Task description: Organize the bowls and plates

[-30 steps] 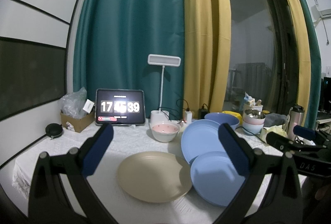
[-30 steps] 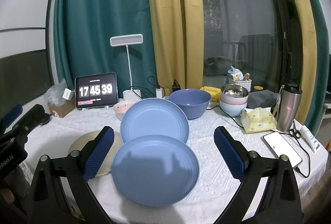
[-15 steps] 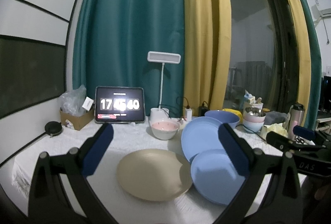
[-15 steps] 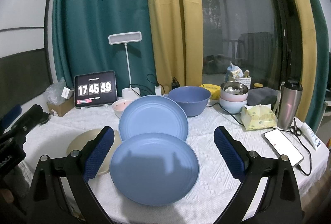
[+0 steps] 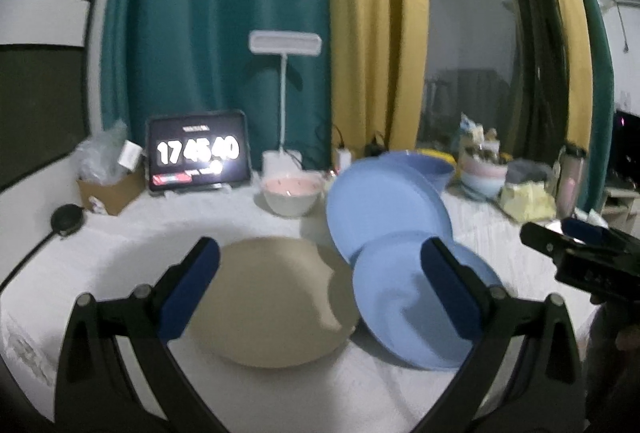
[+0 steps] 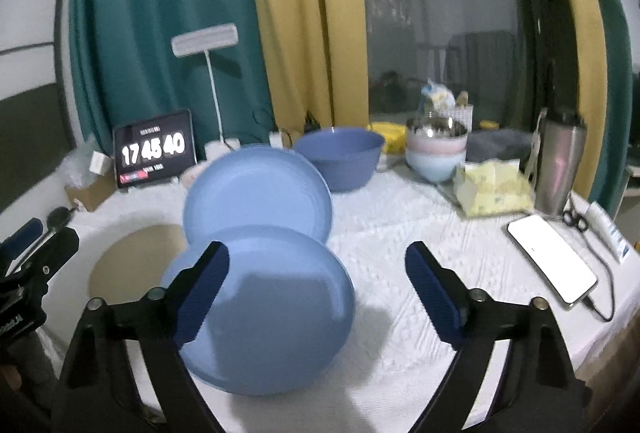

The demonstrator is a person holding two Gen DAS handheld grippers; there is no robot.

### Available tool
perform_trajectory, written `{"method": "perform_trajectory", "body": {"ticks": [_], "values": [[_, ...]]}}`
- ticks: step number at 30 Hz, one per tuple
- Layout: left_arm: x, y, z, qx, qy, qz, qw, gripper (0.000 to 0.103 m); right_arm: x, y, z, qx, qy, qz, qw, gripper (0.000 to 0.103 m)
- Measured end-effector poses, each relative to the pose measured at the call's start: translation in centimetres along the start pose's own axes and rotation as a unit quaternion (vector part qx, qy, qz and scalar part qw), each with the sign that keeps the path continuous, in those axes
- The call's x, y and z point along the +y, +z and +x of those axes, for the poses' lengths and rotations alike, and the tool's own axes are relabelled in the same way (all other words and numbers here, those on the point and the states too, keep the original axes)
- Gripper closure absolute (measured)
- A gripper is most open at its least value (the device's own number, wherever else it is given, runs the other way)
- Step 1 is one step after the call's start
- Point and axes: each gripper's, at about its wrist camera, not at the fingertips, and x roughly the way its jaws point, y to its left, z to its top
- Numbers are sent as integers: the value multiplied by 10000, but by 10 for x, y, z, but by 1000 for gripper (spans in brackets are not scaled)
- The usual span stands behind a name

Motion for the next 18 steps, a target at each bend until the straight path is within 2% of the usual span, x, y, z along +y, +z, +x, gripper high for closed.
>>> {"method": "perform_trajectory", "body": {"ticks": [2,3,6,7,9,13,17,18], "values": [[-6,-7,13,175,-59,36,9998,5,-5,-5,14,161,31,35,9999,19],[-8,-9,18,237,-64,52,9997,13,-7,-8,22,263,43,49,9996,23],[-14,-18,37,535,-100,44,9985,24,-13,-14,40,484,119,87,9987,30],[-15,-21,43,634,-94,37,9979,31,-14,-16,46,550,144,87,9983,32],[-19,-25,53,804,-101,48,9967,38,-16,-20,54,669,217,105,9975,37],[-25,-33,74,1146,-61,49,9934,46,-20,-27,70,911,349,154,9951,48],[-27,-37,85,1333,-44,75,9910,52,-19,-33,80,1074,334,141,9936,65],[-28,-38,87,1372,-47,78,9905,57,-19,-34,82,1099,289,121,9934,70]]}}
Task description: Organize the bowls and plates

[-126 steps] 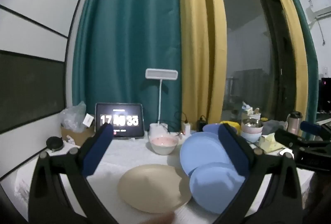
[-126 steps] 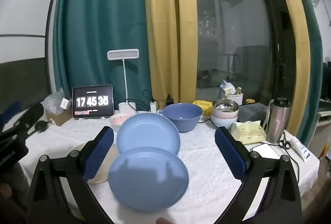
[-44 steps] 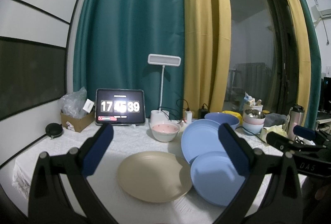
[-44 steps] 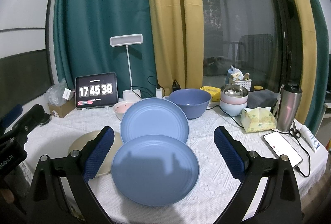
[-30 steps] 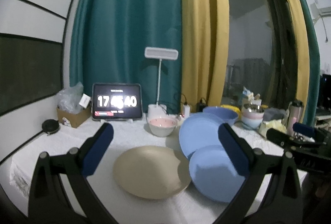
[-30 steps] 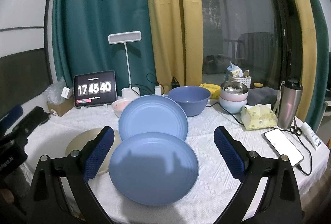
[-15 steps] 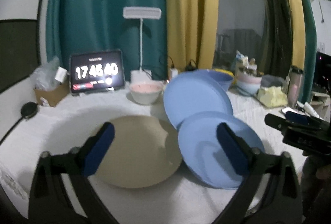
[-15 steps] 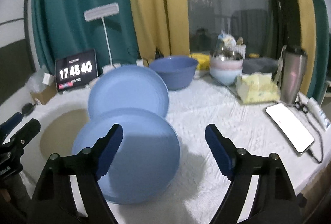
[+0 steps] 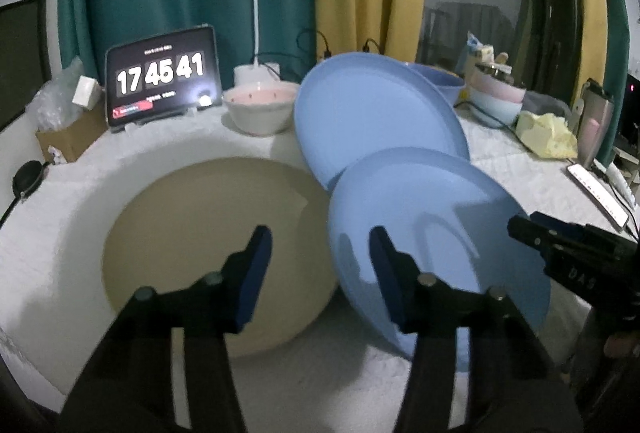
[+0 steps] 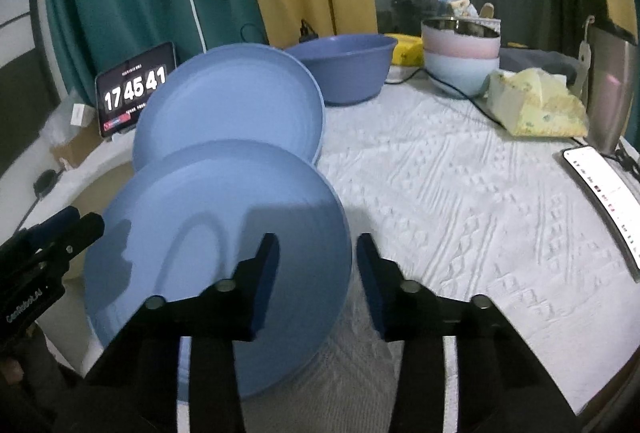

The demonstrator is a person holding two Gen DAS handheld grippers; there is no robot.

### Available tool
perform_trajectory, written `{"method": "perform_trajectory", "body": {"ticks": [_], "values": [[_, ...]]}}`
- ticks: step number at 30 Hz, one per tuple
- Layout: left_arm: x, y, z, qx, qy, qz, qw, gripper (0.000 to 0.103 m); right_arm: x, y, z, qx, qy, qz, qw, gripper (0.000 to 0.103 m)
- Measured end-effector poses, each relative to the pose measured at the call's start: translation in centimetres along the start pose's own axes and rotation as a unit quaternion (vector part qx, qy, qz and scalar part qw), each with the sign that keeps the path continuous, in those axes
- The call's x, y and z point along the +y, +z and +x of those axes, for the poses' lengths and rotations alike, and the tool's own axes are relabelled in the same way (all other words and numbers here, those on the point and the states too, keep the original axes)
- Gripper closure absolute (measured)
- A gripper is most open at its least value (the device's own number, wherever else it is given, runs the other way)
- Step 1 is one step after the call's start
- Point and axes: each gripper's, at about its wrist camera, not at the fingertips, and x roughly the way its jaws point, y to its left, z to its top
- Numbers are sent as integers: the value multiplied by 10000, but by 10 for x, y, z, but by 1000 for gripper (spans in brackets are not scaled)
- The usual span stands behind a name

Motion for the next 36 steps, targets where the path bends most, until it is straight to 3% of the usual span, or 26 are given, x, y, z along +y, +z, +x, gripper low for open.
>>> {"method": "perform_trajectory", "body": {"ticks": [9,23,32,36], "values": [[-7,-8,12,353,-249,89,9990,80,-5,-1,-2,15,-89,68,9999,93],[-51,-5,-15,192,-790,664,9945,80,-39,-1,-46,-235,-622,288,9974,93],[-94,-1,6,375,-1129,1083,9870,80,-80,-6,-43,-152,-1145,585,9916,93],[-101,3,29,632,-1199,1097,9847,80,-84,-8,-40,-145,-1370,548,9889,93]]}}
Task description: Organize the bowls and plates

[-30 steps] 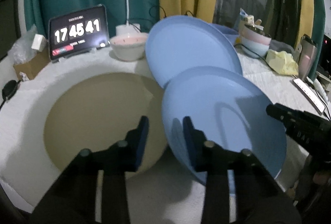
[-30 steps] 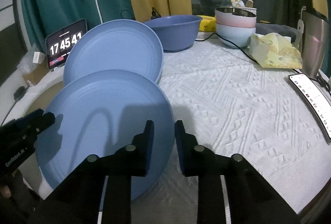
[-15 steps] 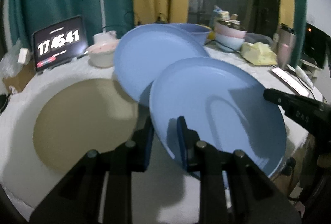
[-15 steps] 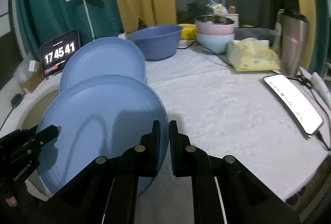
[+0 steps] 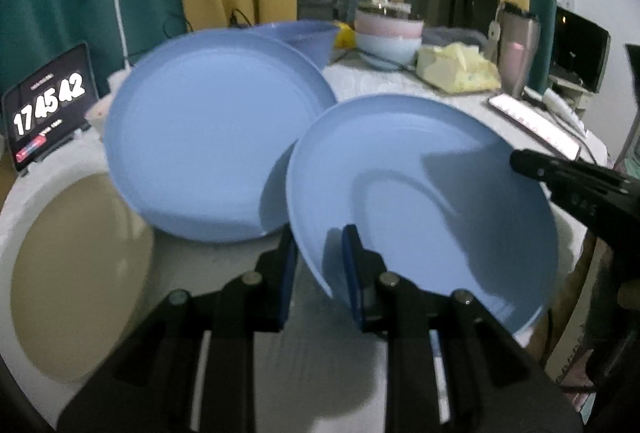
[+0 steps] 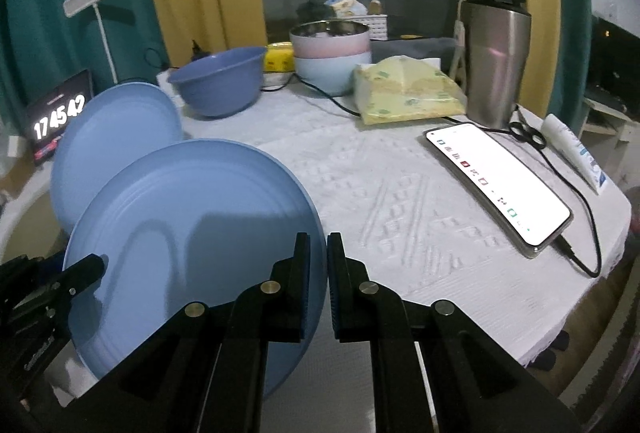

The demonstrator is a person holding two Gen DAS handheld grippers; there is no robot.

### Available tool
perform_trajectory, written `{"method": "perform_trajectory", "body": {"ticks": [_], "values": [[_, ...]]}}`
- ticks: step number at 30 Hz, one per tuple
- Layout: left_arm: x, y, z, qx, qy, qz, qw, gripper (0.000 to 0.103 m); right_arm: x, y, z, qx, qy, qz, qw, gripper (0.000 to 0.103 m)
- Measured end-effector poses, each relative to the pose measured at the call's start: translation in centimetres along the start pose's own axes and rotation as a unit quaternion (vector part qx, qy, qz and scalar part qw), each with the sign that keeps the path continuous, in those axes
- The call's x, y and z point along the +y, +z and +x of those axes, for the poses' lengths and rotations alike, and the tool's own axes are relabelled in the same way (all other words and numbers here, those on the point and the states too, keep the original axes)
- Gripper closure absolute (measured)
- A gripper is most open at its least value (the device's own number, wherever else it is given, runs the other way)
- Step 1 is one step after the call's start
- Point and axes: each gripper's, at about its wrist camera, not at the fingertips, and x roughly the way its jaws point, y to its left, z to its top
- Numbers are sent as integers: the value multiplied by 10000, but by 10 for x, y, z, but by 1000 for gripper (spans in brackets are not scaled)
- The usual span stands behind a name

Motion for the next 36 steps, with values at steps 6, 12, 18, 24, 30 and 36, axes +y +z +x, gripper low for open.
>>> {"method": "perform_trajectory", "body": {"ticks": [6,12,18,24,30,36], "values": [[9,5,8,150,-96,-248,9995,78,6,-1,0,-16,-92,-155,9998,91],[21,3,7,152,82,-363,9992,76,26,-1,4,65,43,-431,9990,89],[35,5,9,209,178,-521,9983,76,47,-1,9,95,87,-662,9977,73],[58,7,-10,-30,276,-803,9964,74,48,7,5,69,54,-711,9974,71],[73,8,-19,-107,222,-964,9950,69,53,26,-4,-106,217,-755,9969,67],[85,9,-36,-300,254,-1057,9936,69,69,43,3,-106,527,-866,9948,67]]}}
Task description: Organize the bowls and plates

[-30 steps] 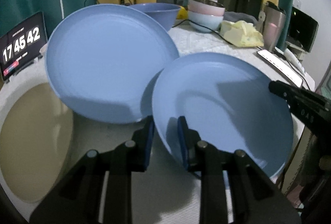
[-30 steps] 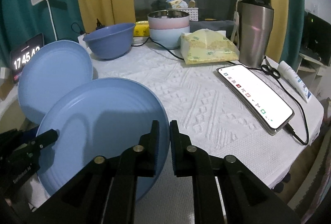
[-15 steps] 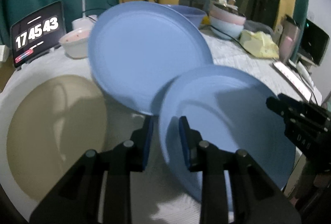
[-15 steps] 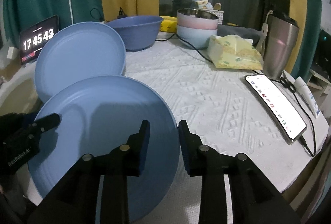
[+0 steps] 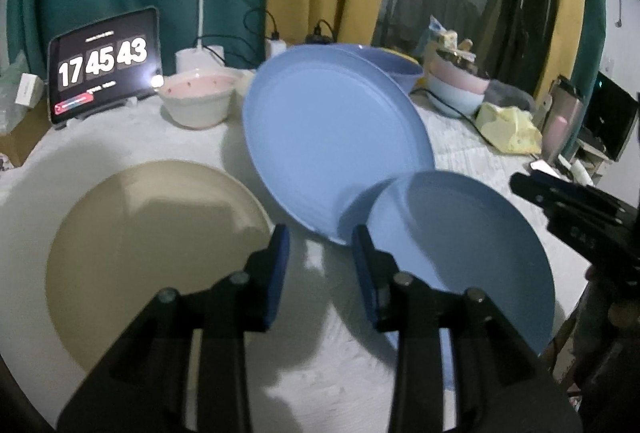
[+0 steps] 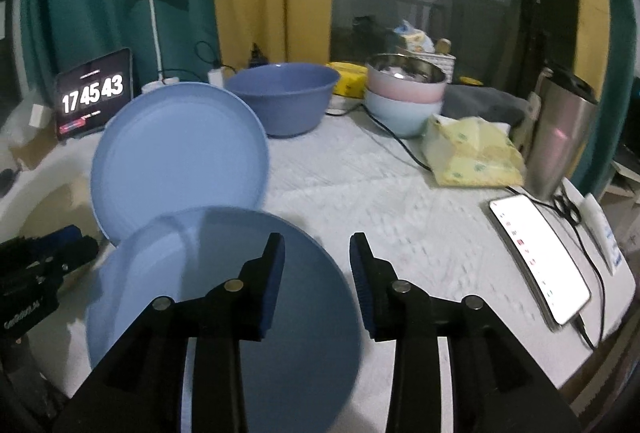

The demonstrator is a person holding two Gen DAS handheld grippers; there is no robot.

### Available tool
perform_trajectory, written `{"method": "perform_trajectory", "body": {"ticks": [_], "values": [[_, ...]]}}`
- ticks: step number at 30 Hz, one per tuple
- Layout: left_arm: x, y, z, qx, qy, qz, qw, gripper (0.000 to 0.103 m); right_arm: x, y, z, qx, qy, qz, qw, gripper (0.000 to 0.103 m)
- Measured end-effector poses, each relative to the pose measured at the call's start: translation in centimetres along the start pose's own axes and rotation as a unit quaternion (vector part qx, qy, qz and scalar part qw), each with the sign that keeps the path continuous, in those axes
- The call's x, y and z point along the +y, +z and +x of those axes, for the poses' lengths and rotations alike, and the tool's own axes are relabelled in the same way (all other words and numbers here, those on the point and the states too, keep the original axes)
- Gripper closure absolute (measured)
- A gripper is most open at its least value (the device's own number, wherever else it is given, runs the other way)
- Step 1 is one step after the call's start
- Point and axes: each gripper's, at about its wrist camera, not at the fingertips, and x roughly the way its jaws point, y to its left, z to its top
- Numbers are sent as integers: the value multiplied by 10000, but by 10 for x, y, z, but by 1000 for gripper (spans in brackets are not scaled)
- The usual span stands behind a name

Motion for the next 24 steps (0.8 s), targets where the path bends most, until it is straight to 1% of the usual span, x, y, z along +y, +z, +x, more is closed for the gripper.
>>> {"method": "perform_trajectory", "body": {"ticks": [5,11,12,13,14,24], "values": [[16,10,-6,-244,163,-119,9995,69,12,18,10,-27,179,-78,9998,67],[31,22,1,-321,293,-272,9987,67,19,34,26,23,359,-43,9993,67],[33,23,1,-339,306,-281,9986,64,19,36,30,48,370,-20,9993,67],[35,26,3,-354,307,-311,9984,57,20,38,34,75,379,5,9993,67],[37,27,4,-371,295,-339,9983,54,19,40,38,107,409,40,9991,67],[47,44,31,-264,194,-524,9981,54,13,53,83,543,669,465,9952,67]]}}
